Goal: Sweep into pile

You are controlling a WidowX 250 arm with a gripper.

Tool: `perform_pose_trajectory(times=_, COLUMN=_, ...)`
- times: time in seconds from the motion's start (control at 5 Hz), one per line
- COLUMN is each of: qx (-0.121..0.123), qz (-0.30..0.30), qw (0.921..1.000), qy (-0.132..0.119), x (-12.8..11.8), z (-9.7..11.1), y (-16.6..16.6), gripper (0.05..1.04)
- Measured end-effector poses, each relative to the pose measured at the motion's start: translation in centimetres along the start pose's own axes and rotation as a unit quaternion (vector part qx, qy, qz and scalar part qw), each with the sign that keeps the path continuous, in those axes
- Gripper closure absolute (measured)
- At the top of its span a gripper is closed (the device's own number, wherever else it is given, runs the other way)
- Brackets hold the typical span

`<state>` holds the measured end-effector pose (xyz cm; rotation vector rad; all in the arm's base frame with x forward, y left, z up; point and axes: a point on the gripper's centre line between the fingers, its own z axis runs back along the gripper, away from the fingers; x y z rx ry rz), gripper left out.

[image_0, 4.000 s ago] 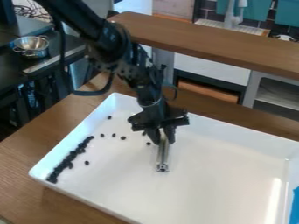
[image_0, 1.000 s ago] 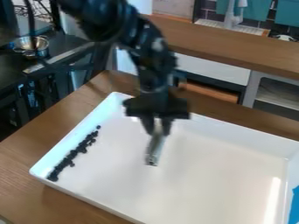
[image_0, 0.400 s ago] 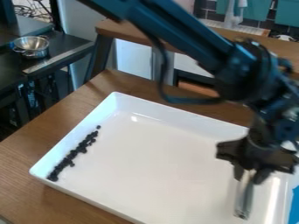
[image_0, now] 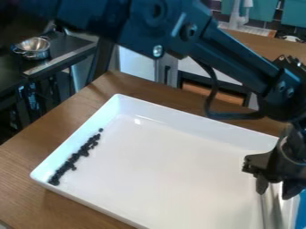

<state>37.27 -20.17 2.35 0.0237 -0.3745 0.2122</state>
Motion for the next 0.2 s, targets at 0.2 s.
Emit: perform_pose_trajectory(times=0.2, qx=-0.004, qz=-0.010, qw=0.9990, qy=0.042, x=-0.19, z=1.03, y=0.86, gripper=0.126)
